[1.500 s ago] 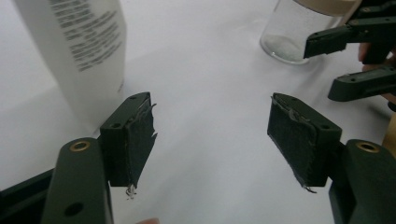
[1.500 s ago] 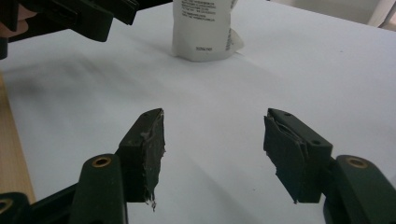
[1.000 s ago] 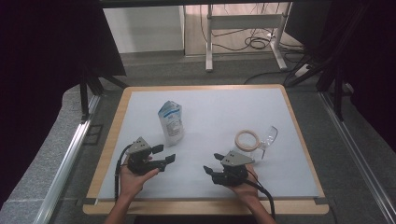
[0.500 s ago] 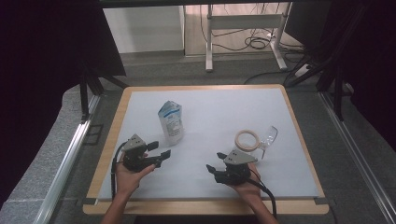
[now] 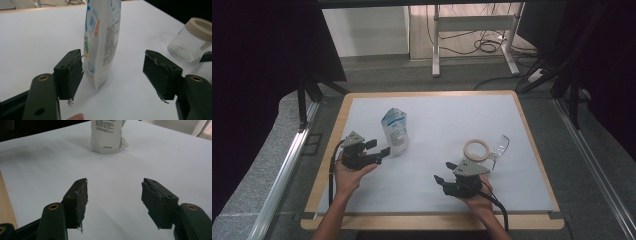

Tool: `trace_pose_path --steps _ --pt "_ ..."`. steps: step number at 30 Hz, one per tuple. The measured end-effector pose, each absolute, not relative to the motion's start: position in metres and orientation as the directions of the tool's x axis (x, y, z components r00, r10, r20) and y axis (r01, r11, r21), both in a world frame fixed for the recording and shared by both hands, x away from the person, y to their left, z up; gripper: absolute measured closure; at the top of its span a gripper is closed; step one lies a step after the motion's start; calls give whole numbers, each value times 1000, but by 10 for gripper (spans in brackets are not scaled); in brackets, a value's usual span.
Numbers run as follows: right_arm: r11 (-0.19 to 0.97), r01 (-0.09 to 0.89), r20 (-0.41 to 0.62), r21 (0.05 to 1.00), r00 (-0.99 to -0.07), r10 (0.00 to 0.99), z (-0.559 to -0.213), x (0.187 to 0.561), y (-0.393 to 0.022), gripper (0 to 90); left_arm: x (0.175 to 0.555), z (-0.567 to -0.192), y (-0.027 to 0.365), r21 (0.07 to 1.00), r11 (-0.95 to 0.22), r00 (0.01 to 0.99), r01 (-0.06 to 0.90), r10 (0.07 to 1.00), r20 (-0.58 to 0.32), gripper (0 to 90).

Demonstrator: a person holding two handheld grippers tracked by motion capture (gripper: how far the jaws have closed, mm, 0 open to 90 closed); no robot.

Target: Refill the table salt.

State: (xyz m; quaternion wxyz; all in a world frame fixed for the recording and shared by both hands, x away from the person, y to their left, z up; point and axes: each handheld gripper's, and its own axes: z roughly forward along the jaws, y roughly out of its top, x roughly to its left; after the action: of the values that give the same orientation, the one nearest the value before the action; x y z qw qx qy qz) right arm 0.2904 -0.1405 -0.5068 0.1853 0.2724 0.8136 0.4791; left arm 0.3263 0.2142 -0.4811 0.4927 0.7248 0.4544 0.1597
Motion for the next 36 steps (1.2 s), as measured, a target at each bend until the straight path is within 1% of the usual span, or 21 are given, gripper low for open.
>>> trace_pose_path --steps 6,11,14,17,19,20,25,30,36 --pt "398 260 -47 880 -786 616 -507 290 -139 383 349 -474 207 872 -103 555 479 805 -209 343" --pt "401 260 -48 879 -787 616 -507 291 -139 382 369 -472 201 876 -91 548 474 809 -212 403" --pt "403 258 -52 878 -787 615 -507 291 -140 382 376 -471 197 878 -107 556 467 807 -198 458" --pt "399 257 -49 880 -786 616 -507 291 -141 382 381 -473 195 876 -105 558 470 804 -203 509" --pt "399 258 -49 880 -786 617 -507 291 -142 382 385 -474 195 873 -106 559 475 803 -207 561" --pt "398 258 -48 880 -786 616 -507 291 -142 382 385 -475 195 874 -105 559 475 803 -207 594" --pt "401 258 -50 879 -787 615 -507 291 -141 382 385 -474 194 881 -105 564 462 801 -200 677" --pt "404 257 -52 878 -788 614 -508 291 -140 382 386 -474 194 885 -111 565 451 803 -188 793" --pt "402 262 -48 878 -786 617 -508 292 -140 382 387 -476 194 890 -110 576 442 795 -188 866"
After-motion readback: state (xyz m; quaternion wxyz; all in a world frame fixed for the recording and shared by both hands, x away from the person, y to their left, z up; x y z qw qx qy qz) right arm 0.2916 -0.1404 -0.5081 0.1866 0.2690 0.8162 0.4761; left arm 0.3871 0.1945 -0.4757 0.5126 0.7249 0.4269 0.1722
